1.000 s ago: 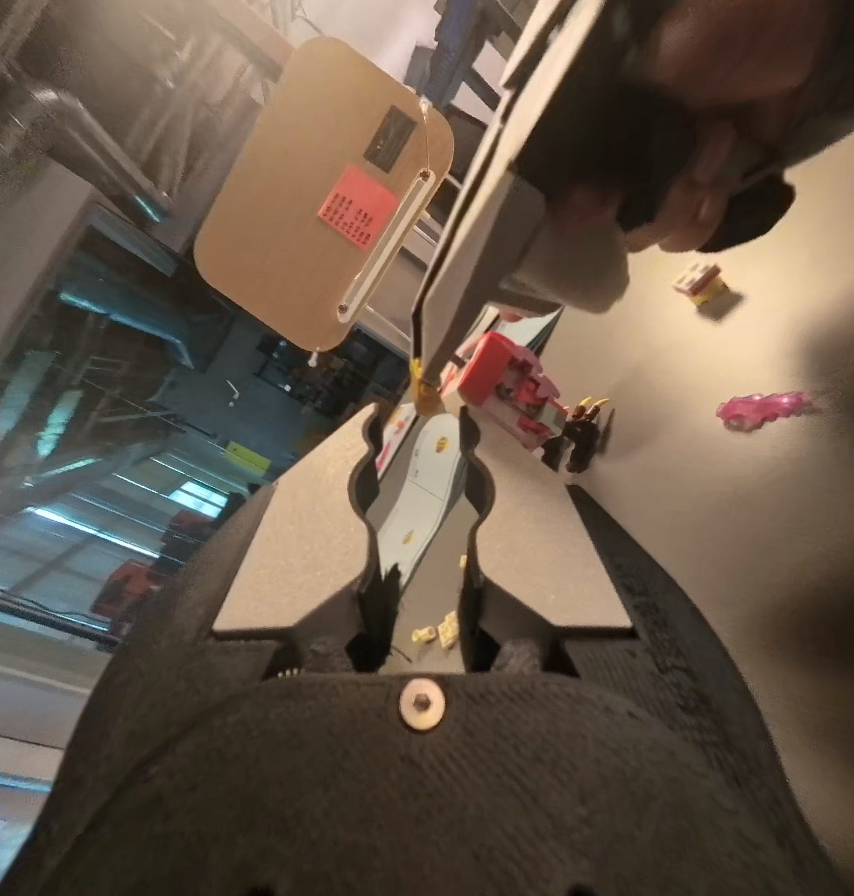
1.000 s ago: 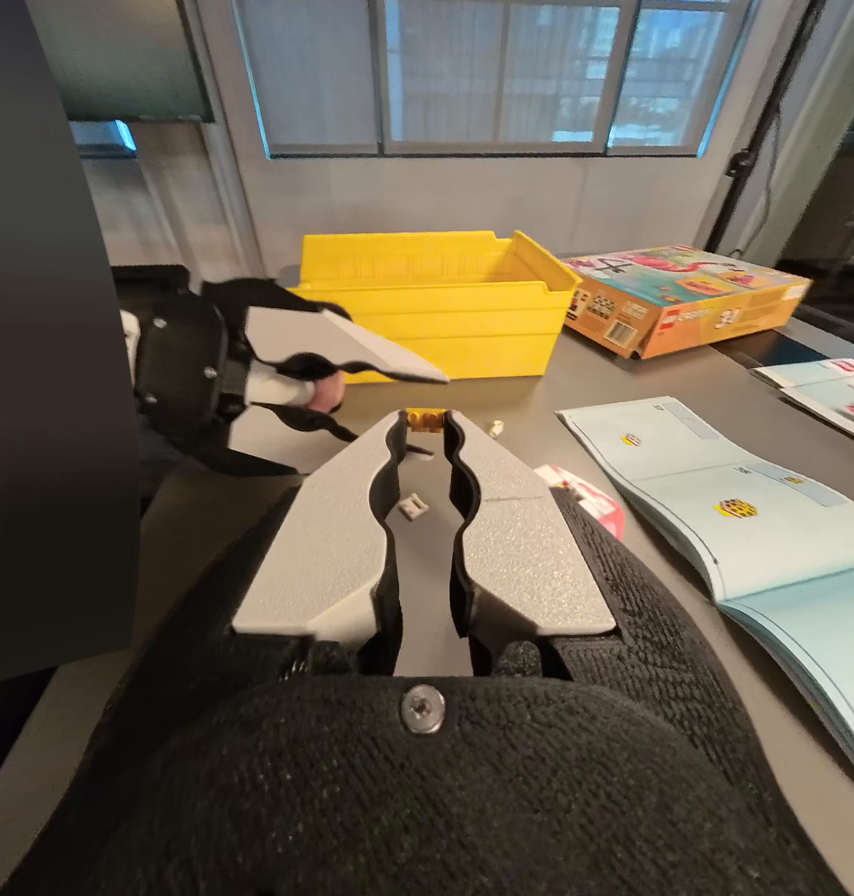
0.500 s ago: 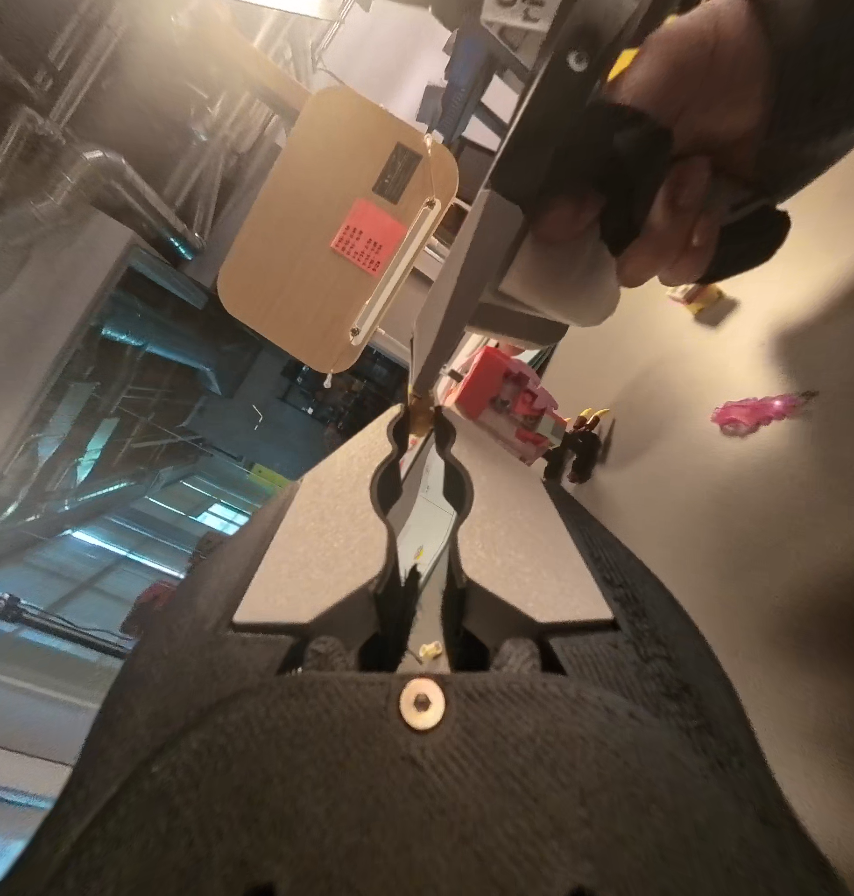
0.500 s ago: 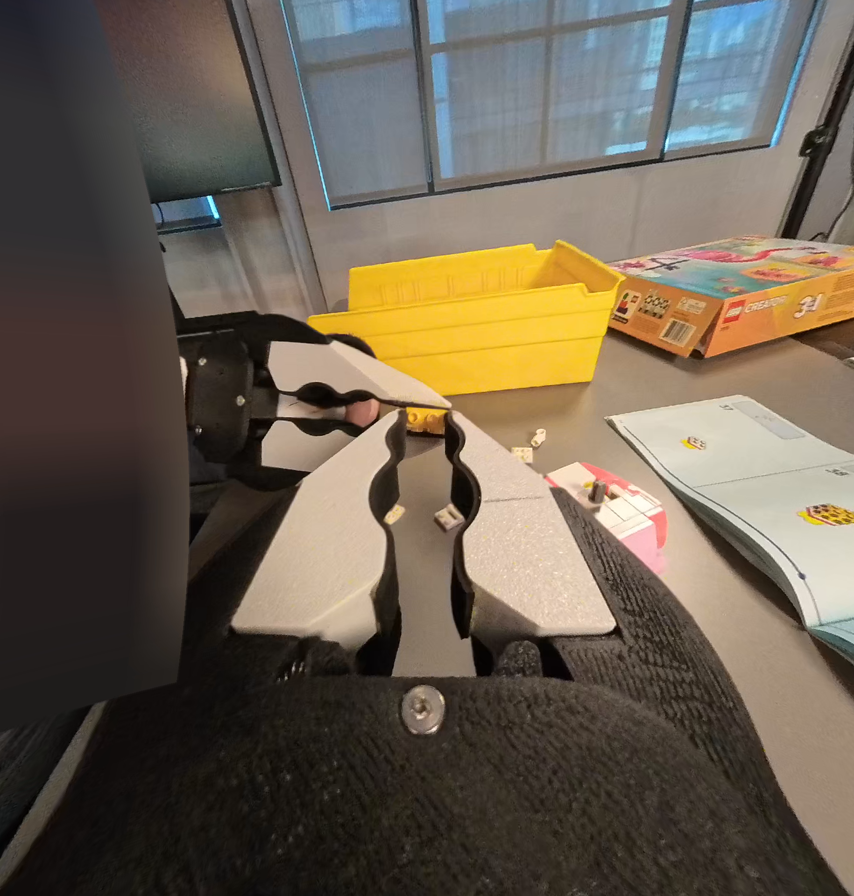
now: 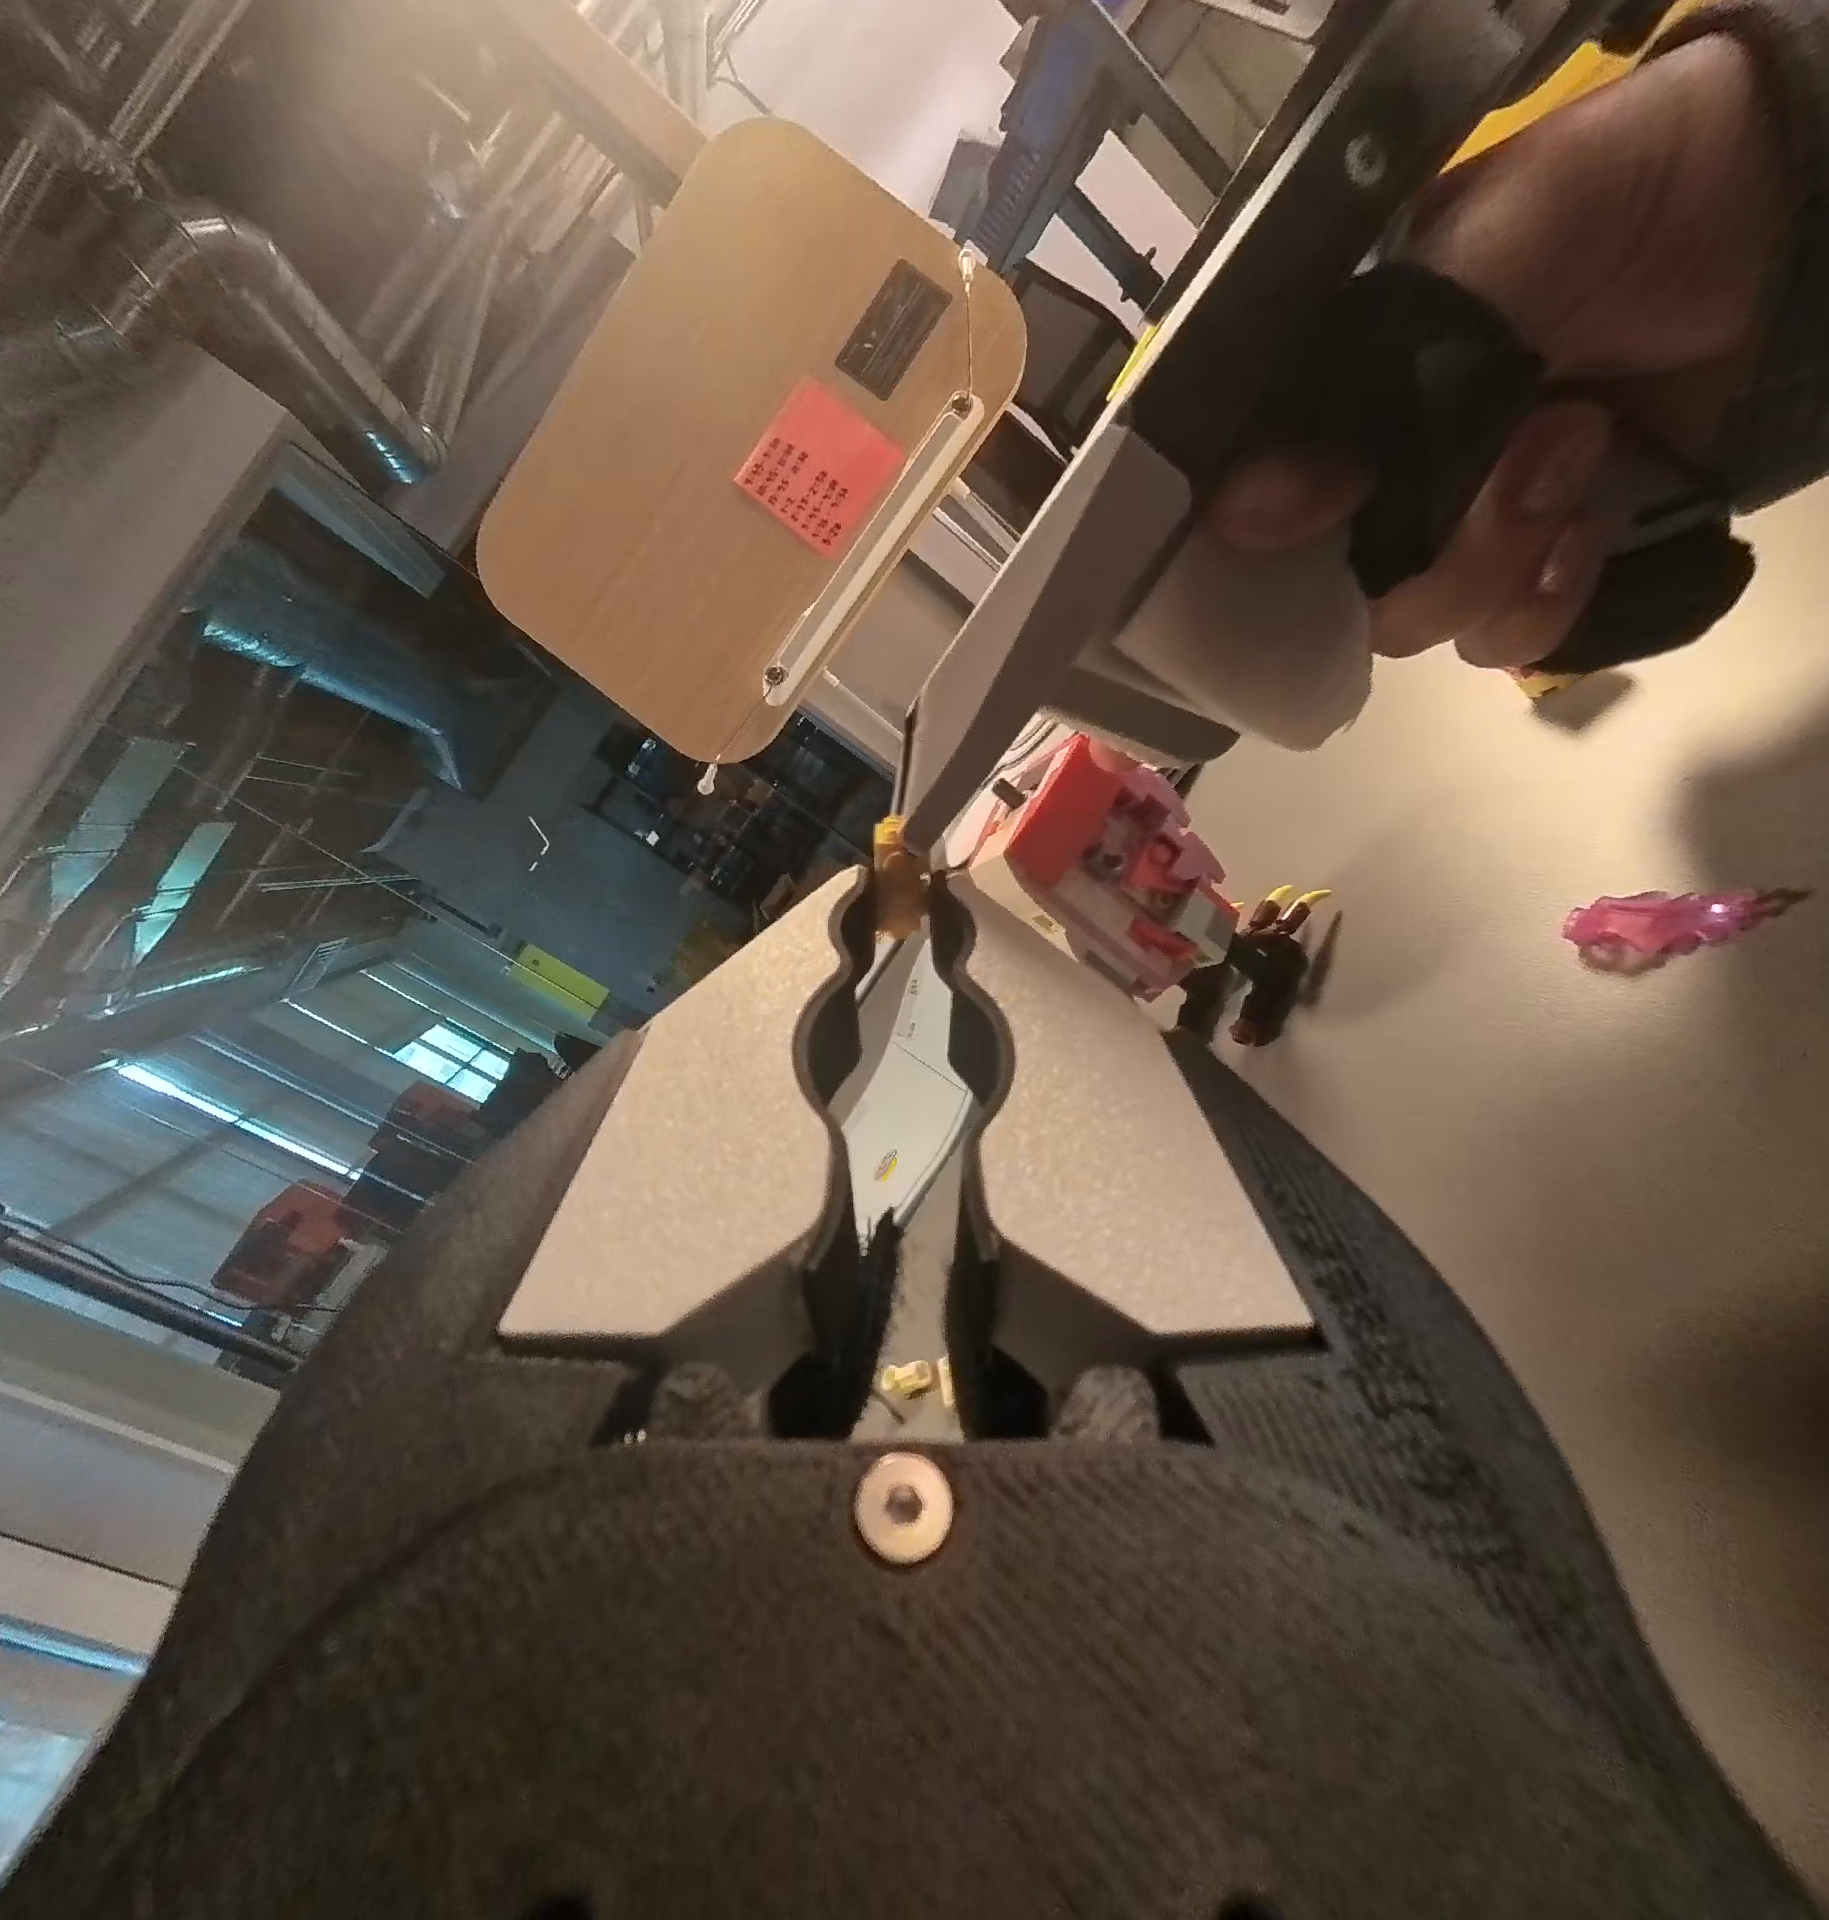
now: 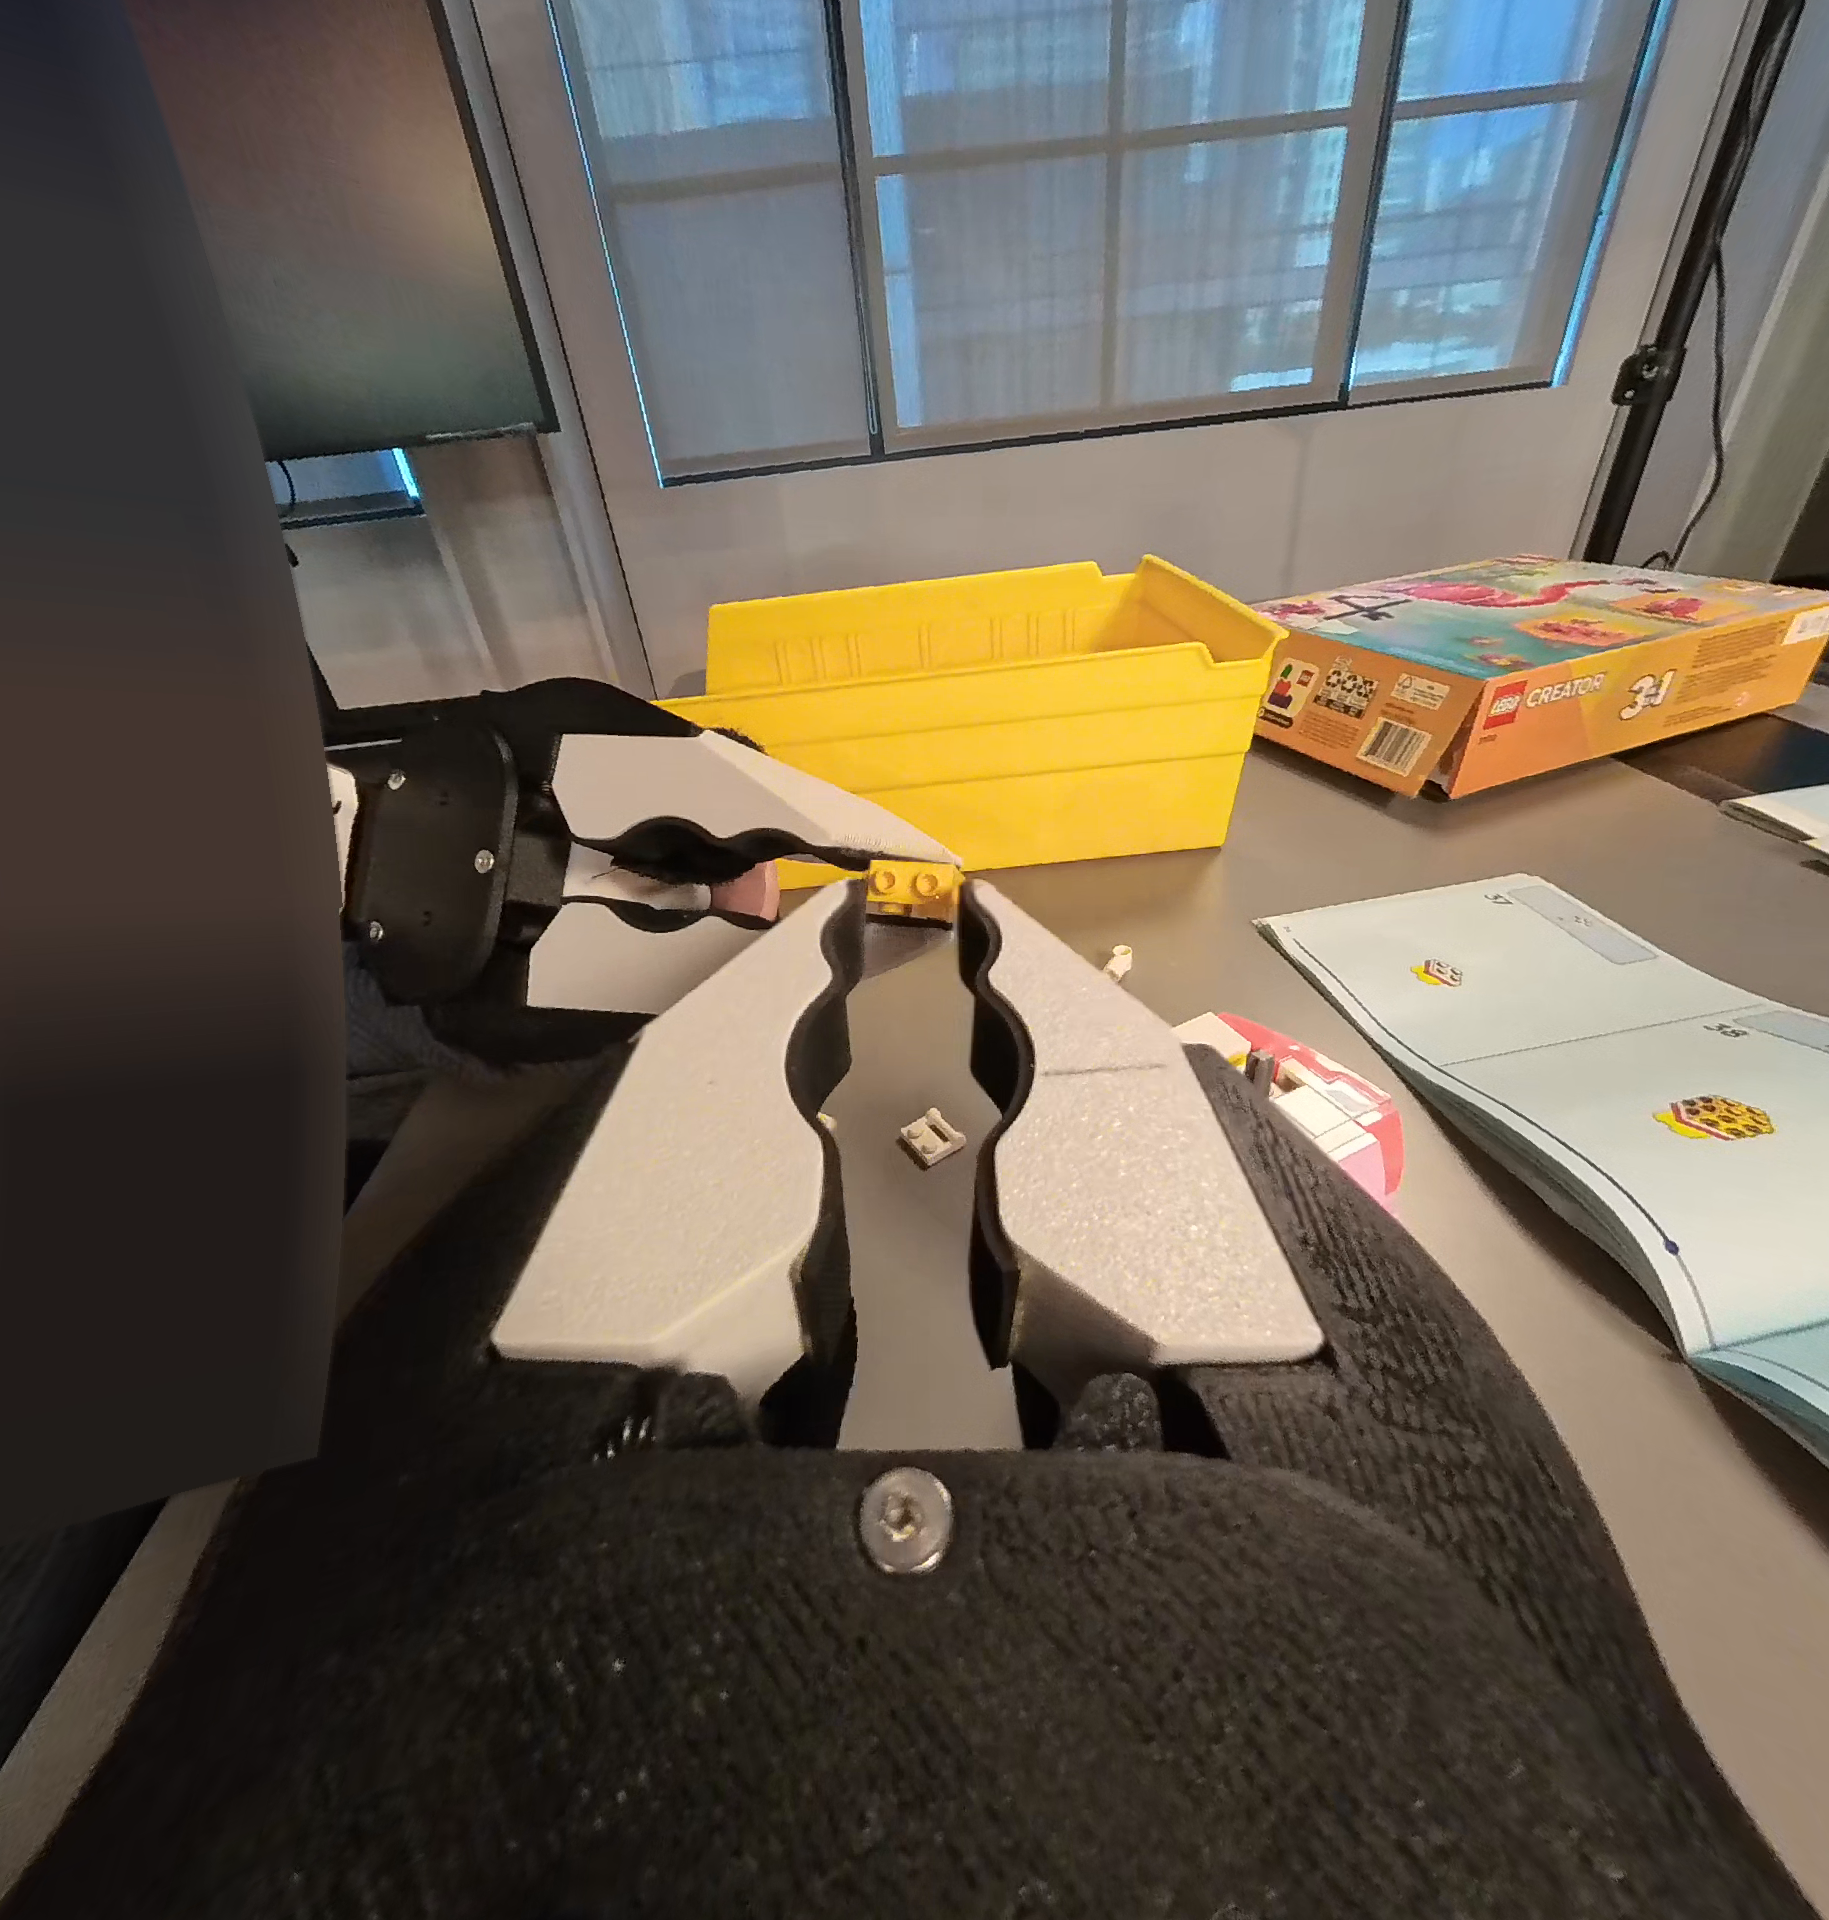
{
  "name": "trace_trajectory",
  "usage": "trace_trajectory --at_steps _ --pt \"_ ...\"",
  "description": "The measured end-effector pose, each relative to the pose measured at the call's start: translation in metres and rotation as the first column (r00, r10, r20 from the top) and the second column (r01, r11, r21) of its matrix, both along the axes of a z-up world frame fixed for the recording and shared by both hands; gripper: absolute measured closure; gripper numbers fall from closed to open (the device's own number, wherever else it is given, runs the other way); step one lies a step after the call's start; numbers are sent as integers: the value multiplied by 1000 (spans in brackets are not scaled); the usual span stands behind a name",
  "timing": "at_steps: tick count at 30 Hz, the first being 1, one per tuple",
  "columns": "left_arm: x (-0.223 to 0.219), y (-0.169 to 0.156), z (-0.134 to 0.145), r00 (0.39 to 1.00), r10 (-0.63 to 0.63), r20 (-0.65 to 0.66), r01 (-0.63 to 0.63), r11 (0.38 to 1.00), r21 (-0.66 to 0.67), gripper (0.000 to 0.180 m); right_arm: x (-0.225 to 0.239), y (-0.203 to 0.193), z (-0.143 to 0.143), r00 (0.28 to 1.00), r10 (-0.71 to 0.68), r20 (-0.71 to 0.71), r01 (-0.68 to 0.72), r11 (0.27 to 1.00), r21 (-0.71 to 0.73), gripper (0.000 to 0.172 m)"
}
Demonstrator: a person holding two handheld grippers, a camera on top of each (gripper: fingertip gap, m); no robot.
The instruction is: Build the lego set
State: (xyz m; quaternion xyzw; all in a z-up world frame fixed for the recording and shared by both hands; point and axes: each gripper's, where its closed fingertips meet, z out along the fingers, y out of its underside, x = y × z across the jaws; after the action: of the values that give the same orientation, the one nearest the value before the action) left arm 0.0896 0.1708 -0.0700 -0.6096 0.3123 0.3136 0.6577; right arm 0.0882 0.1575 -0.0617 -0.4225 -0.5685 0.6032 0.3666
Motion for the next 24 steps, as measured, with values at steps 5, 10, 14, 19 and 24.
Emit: trace_trajectory --at_steps 5,10,14,19,24 --pt "1 2 -3 1000 2 -8 -2 1000 -16 173 -2 -2 -1 1000 1 4 -1 1000 -12 151" --pt "1 2 -2 1000 0 4 0 1000 -10 173 -5 0 -4 999 -32 10 32 999 35 156" --pt "14 -1 3 987 -110 113 111 994 -1 169 4 2 2 1000 -26 2 25 994 102 156" --pt "63 -6 -19 882 -313 352 396 898 -193 137 60 62 20 983 -178 -34 181 973 142 156" --pt "103 16 -56 853 -218 474 436 796 -419 138 110 96 -29 964 -193 181 161 971 178 156"
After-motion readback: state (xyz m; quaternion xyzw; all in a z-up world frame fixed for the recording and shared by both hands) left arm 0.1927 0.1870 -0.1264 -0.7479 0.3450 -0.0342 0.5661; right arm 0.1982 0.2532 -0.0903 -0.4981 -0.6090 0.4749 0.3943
